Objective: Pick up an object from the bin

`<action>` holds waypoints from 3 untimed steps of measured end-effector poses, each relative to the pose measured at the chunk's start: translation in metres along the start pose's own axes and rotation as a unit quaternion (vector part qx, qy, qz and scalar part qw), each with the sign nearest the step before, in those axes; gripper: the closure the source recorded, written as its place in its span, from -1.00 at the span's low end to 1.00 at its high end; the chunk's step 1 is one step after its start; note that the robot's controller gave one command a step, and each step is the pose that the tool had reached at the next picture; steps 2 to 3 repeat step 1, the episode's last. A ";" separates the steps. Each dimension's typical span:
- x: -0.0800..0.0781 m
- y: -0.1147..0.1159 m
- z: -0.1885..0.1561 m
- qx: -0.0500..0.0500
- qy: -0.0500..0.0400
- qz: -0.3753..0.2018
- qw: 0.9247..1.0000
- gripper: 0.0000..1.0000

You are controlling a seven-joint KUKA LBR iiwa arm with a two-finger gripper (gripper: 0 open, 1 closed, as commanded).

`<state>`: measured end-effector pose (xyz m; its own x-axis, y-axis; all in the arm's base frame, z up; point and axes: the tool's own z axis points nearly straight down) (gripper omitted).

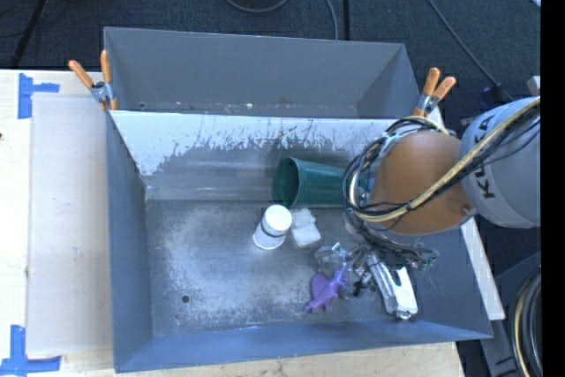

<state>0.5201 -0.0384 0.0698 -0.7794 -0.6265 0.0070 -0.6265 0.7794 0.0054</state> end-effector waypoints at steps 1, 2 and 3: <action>-0.001 0.000 -0.008 0.000 -0.001 0.000 1.000 1.00; -0.001 0.000 -0.008 0.000 -0.001 0.000 1.000 1.00; -0.001 0.000 -0.008 0.000 -0.001 0.000 1.000 1.00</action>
Offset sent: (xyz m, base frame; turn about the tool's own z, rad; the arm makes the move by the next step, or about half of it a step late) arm -0.0001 0.0001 0.0347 0.0000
